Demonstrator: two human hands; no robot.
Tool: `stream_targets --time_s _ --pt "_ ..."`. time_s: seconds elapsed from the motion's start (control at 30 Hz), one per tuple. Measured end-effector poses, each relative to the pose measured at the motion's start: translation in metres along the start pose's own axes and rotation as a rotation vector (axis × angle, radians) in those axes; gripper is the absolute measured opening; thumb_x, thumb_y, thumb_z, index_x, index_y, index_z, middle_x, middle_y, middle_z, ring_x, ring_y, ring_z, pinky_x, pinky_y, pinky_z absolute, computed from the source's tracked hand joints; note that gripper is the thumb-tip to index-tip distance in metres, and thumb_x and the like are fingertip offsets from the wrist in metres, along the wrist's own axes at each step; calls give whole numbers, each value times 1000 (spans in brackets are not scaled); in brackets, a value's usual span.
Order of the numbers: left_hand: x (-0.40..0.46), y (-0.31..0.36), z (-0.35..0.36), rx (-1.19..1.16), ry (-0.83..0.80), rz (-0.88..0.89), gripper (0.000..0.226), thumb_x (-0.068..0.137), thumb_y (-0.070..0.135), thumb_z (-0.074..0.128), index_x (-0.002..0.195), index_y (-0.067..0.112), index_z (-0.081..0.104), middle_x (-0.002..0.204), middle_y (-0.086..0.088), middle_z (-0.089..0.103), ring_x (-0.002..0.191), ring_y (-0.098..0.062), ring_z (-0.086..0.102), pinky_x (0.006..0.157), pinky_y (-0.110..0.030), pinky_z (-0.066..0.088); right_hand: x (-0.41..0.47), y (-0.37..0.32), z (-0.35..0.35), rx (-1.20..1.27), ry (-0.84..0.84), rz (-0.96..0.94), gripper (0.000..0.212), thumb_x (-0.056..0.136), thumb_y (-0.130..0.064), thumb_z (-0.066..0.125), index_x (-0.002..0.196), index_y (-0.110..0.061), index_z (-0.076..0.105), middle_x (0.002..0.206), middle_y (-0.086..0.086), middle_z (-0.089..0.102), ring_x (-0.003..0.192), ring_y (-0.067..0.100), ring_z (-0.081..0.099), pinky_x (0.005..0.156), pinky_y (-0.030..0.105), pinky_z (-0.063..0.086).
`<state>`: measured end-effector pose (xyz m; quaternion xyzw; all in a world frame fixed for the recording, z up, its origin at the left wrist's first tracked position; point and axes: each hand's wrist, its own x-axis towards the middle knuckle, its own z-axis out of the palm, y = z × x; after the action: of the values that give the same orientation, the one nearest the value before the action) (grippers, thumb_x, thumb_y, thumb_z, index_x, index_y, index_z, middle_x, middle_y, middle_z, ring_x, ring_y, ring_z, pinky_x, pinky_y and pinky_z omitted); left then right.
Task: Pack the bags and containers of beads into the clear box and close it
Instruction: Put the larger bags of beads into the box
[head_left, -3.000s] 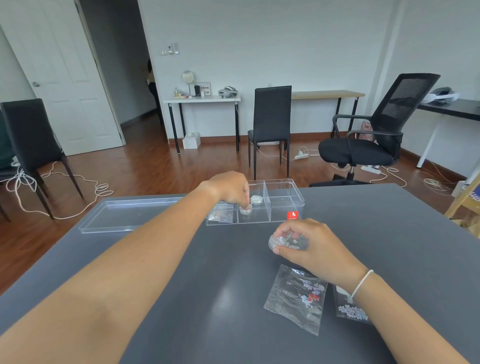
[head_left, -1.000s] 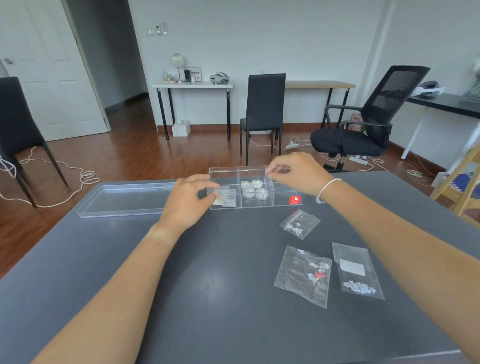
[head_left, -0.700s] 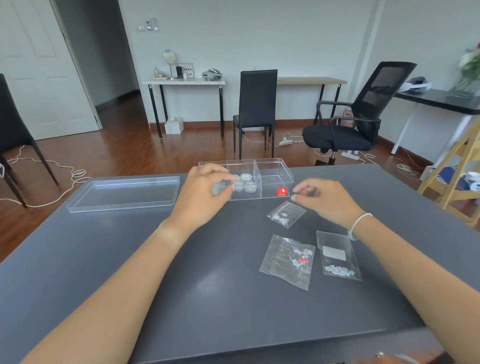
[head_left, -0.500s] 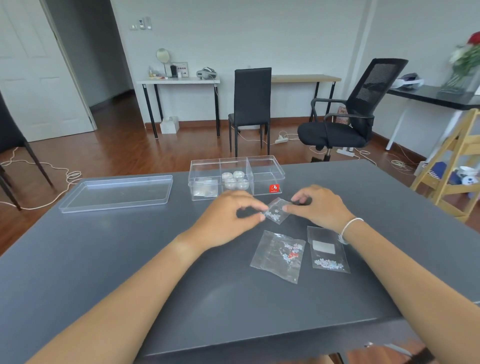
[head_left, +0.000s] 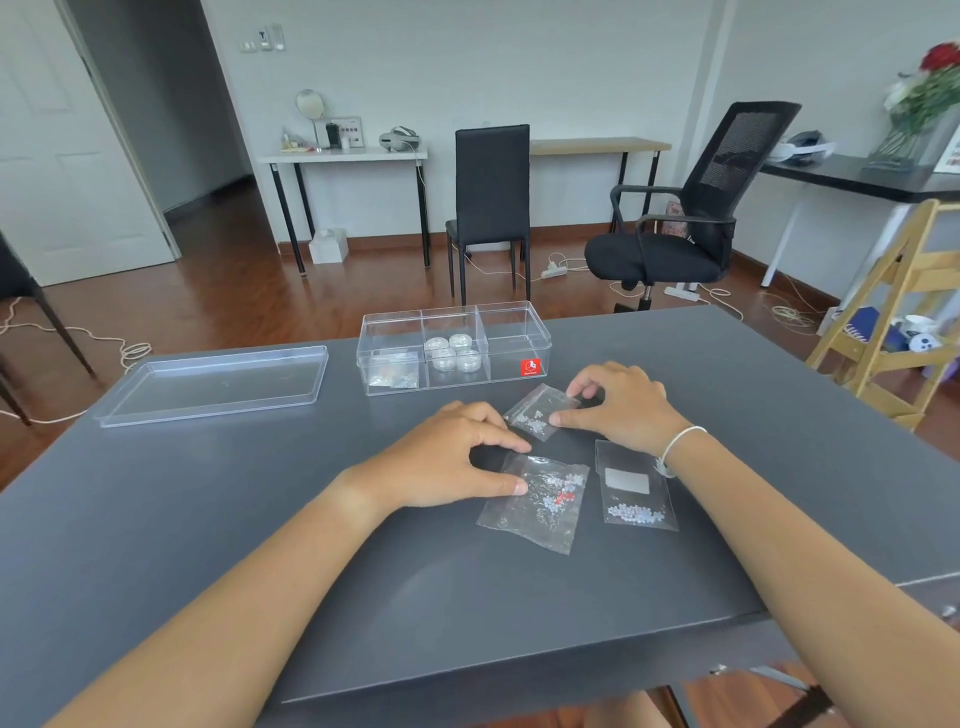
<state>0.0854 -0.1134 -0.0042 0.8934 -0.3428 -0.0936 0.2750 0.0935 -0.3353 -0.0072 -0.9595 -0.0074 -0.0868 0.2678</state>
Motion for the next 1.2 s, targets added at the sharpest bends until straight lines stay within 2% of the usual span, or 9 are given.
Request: stream_targets --time_s 0.3,0.5,0.6,0.67,0.73,0.8,0.9,1.03,1.2 --pt "-1 1 -3 -56 15 9 18 72 40 71 89 39 64 93 22 51 95 1 44 82 -14 33 -1 -2 -1 85 -19 18 24 71 -44 69 81 -31 52 80 -14 54 91 17 48 81 35 26" --pt "-2 0 -5 -112 28 -8 11 73 33 71 78 37 63 91 15 57 89 -3 49 79 -17 40 -3 -2 -2 132 -12 9 15 81 -25 64 83 -30 50 75 -12 58 83 15 53 98 45 31" --pt "-1 -1 -5 -156 54 -13 13 74 28 71 74 37 62 90 9 64 83 -4 51 74 -13 41 -3 -2 -4 191 -1 13 19 81 -19 61 77 -33 50 75 -10 60 83 15 55 99 50 35" --pt "-2 -2 -4 -191 72 -20 14 74 25 71 73 36 62 84 11 66 76 -3 50 68 -10 40 -3 -2 -7 259 19 19 22 82 -18 60 74 -36 50 83 -2 63 88 18 56 98 46 39" --pt "-1 -2 -4 -230 90 -24 19 75 21 70 73 37 61 75 15 62 70 -3 49 64 -9 40 -3 -2 -11 345 58 3 23 82 -17 60 74 -36 52 85 1 64 88 18 57 86 33 46" --pt "0 -3 -5 -271 126 -32 23 76 17 69 73 38 61 72 16 60 67 -5 48 62 -9 41 -1 -4 -16 450 114 -21 21 83 -16 60 74 -34 55 77 -2 63 76 13 57 65 18 44" --pt "2 -4 -8 -318 200 -46 23 78 14 68 77 37 64 72 14 58 63 -4 47 62 -6 40 4 -5 -23 586 202 -31 20 82 -13 61 74 -31 57 71 -7 62 55 -3 50 45 7 37" --pt "2 -1 -12 -418 309 -54 21 79 11 67 83 31 68 68 15 60 55 6 49 60 -1 39 15 -12 -36 654 307 -66 18 81 -16 62 75 -32 57 72 -9 63 49 -8 47 47 3 34" --pt "2 0 -17 -500 444 -46 19 77 12 69 78 30 69 65 15 58 56 6 48 61 -2 39 43 -26 -43 677 413 -63 16 82 -17 60 77 -31 56 74 -11 63 68 1 52 66 17 39"
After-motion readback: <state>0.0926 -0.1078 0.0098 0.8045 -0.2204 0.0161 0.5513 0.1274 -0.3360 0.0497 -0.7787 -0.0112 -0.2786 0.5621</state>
